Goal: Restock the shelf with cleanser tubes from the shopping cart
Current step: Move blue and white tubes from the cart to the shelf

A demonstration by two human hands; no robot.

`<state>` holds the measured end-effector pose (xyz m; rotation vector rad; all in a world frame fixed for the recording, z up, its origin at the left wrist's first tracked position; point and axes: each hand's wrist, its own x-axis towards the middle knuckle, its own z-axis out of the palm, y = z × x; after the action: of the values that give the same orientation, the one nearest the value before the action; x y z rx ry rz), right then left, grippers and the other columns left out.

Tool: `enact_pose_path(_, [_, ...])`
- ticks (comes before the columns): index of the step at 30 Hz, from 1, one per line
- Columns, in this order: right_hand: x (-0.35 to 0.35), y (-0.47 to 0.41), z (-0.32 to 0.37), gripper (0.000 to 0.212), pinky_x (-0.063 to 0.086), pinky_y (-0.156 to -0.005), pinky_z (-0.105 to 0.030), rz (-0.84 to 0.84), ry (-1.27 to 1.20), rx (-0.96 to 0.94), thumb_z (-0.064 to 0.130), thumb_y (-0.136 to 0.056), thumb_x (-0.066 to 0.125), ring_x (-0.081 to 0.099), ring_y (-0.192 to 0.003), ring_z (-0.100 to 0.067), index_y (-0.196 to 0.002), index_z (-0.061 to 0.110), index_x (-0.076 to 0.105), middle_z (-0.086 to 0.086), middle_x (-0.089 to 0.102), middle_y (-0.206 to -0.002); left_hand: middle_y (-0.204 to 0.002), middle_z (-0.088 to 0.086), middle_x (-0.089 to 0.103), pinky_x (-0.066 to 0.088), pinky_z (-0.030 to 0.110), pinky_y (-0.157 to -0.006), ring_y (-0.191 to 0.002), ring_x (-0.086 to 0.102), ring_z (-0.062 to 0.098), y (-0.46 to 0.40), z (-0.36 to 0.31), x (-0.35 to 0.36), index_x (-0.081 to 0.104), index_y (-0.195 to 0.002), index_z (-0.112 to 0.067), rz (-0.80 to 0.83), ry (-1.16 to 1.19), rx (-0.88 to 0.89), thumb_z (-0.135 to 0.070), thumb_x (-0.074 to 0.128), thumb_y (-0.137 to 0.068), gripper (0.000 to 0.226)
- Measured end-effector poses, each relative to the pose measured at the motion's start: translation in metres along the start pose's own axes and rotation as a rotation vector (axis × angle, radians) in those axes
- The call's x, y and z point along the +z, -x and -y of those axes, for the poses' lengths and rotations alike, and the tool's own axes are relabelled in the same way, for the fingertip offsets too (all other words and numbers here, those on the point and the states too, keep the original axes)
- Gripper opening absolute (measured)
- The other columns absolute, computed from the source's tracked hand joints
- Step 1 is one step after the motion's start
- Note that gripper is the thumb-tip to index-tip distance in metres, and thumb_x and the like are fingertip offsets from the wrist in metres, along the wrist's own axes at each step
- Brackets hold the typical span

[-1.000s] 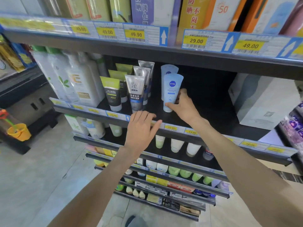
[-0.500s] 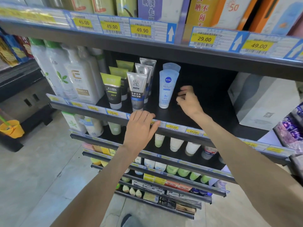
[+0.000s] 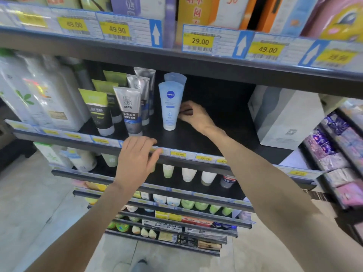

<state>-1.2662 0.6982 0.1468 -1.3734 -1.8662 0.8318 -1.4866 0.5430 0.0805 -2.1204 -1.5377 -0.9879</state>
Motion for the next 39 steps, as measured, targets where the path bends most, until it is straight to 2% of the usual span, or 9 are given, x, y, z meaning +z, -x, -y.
enact_pose_path(6, [0.003,-0.013,-0.004,0.036,0.052,-0.088,-0.022,-0.005,0.038,-0.040,0.025,-0.087,0.080,0.066,-0.104,-0.007,-0.119,0.017,0.064,0.005,0.070,-0.112,-0.110,0.010,0.068,0.042,0.047,-0.098,-0.102,0.057,0.033,0.000,-0.004,-0.001,0.068,-0.114,-0.006,-0.016,0.002,0.001,-0.033,0.053,-0.104,0.033])
enact_pose_path(11, [0.008,-0.022,0.000,0.034,0.042,-0.073,-0.011,-0.009,0.056,-0.029,0.026,-0.087,0.080,0.064,-0.098,-0.003,-0.118,0.019,0.065,0.009,0.069,-0.108,-0.110,0.010,0.068,0.042,0.047,-0.097,-0.103,0.057,0.033,-0.001,-0.006,-0.001,0.068,-0.114,-0.007,-0.030,0.000,0.007,-0.032,0.053,-0.104,0.031])
enact_pose_path(14, [0.010,-0.023,0.003,0.037,0.040,-0.072,-0.010,-0.005,0.067,-0.034,0.026,-0.090,0.077,0.061,-0.099,-0.003,-0.123,0.018,0.064,0.008,0.068,-0.111,-0.111,0.008,0.067,0.042,0.046,-0.098,-0.104,0.057,0.031,-0.001,-0.006,-0.001,0.068,-0.114,-0.008,-0.029,0.002,-0.004,-0.033,0.052,-0.104,0.031])
enact_pose_path(18, [0.004,-0.019,0.000,0.050,0.051,-0.088,-0.023,0.030,0.056,-0.018,0.029,-0.090,0.077,0.064,-0.108,-0.008,-0.135,0.017,0.058,0.002,0.068,-0.121,-0.112,0.008,0.067,0.041,0.045,-0.100,-0.105,0.057,0.030,-0.001,-0.005,0.001,0.068,-0.114,-0.008,-0.042,0.010,-0.002,-0.033,0.053,-0.104,0.031])
enact_pose_path(22, [-0.011,-0.001,-0.003,0.043,0.060,-0.091,-0.031,0.079,-0.050,-0.006,0.013,-0.095,0.070,0.066,-0.111,-0.017,-0.136,0.010,0.057,-0.005,0.067,-0.123,-0.112,0.007,0.067,0.040,0.043,-0.100,-0.105,0.057,0.029,-0.001,-0.006,0.004,0.068,-0.114,-0.009,-0.067,0.004,-0.008,-0.032,0.055,-0.104,0.029])
enact_pose_path(26, [-0.015,0.017,0.002,0.054,0.060,-0.081,-0.021,0.226,-0.145,-0.006,-0.002,-0.090,0.071,0.068,-0.107,-0.019,-0.140,0.006,0.051,-0.011,0.065,-0.123,-0.111,0.006,0.067,0.040,0.041,-0.099,-0.105,0.056,0.027,-0.001,-0.006,0.006,0.069,-0.113,-0.010,-0.077,0.017,-0.001,-0.033,0.054,-0.104,0.028])
enact_pose_path(28, [-0.010,0.021,0.005,0.057,0.059,-0.086,-0.023,0.263,-0.118,-0.019,0.006,-0.087,0.078,0.071,-0.106,-0.019,-0.138,0.008,0.052,-0.009,0.066,-0.122,-0.111,0.006,0.067,0.041,0.041,-0.099,-0.105,0.057,0.027,-0.001,-0.006,0.005,0.068,-0.113,-0.010,-0.076,0.029,-0.002,-0.034,0.053,-0.105,0.029])
enact_pose_path(32, [0.003,0.021,0.011,0.046,0.057,-0.089,-0.031,0.181,-0.083,-0.054,0.020,-0.085,0.083,0.071,-0.098,-0.015,-0.122,0.022,0.055,0.001,0.068,-0.111,-0.112,0.006,0.066,0.043,0.041,-0.100,-0.106,0.058,0.028,0.000,-0.005,0.005,0.068,-0.113,-0.010,-0.079,0.035,0.006,-0.036,0.052,-0.107,0.031])
enact_pose_path(39, [0.020,0.019,0.020,0.042,0.055,-0.086,-0.027,0.083,0.006,-0.071,0.022,-0.087,0.081,0.067,-0.095,-0.006,-0.122,0.022,0.057,0.007,0.067,-0.105,-0.112,0.006,0.067,0.042,0.040,-0.100,-0.106,0.058,0.027,0.000,-0.007,0.006,0.069,-0.113,-0.011,-0.097,0.046,0.005,-0.036,0.050,-0.107,0.032])
